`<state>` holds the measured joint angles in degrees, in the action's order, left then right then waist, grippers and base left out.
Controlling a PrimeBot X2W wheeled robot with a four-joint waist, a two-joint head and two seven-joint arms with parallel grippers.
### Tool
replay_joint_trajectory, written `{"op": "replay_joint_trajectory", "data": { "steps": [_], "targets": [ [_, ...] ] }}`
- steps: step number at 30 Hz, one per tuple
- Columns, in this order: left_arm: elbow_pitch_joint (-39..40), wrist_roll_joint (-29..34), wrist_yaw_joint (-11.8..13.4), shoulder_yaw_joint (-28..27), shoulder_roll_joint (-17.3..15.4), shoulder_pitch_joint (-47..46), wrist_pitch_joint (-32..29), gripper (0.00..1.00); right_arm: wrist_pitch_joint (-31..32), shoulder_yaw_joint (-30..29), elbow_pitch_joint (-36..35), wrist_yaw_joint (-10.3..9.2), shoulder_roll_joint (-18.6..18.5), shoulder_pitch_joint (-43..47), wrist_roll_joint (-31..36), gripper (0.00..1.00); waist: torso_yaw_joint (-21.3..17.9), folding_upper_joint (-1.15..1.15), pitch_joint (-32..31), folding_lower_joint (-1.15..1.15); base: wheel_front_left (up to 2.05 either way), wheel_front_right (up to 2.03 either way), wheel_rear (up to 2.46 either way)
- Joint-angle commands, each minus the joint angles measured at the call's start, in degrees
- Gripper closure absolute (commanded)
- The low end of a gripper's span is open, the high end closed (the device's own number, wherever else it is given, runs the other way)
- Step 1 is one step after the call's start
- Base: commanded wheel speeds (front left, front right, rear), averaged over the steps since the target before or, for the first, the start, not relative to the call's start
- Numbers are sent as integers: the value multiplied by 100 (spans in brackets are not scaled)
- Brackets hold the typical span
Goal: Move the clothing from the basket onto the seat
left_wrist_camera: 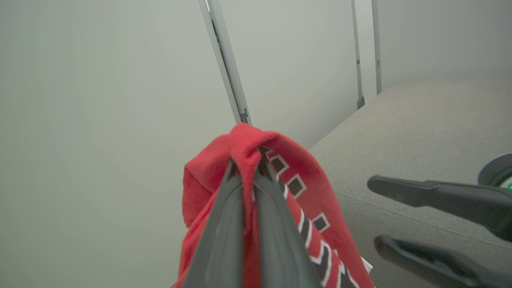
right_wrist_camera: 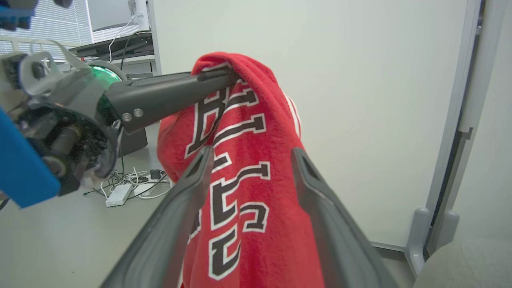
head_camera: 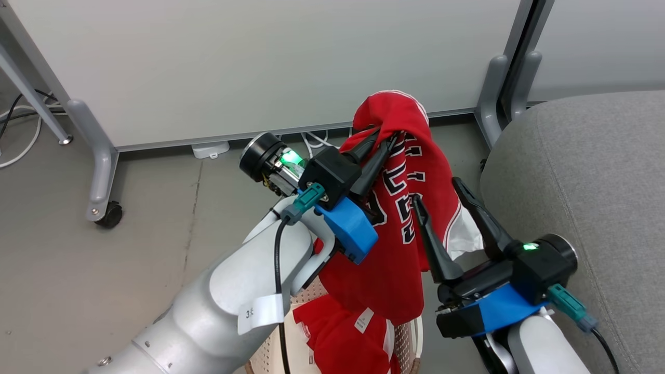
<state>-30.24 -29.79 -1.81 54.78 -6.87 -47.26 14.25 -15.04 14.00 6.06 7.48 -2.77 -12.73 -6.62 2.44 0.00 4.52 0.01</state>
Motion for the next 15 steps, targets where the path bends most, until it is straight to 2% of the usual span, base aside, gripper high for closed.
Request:
{"op": "replay_joint_trajectory", "data": {
  "steps": [1, 7, 15],
  "targets": [
    [-15, 16, -1, 31, 34, -99, 30, 100, -22, 56, 48, 3, -22, -111, -22, 0, 26, 0, 28, -1, 0, 0, 0],
    [-29, 58, -21, 79, 96, -209, 46, 100, -22, 309, 447, 3, -22, -479, -36, 0, 88, 0, 129, -1, 0, 0, 0],
    [-60, 99, -62, 201, 192, -329, 53, 100, -22, 330, 1225, 3, -22, -1030, -3, 0, 207, 0, 265, -1, 0, 0, 0]
  ]
}}
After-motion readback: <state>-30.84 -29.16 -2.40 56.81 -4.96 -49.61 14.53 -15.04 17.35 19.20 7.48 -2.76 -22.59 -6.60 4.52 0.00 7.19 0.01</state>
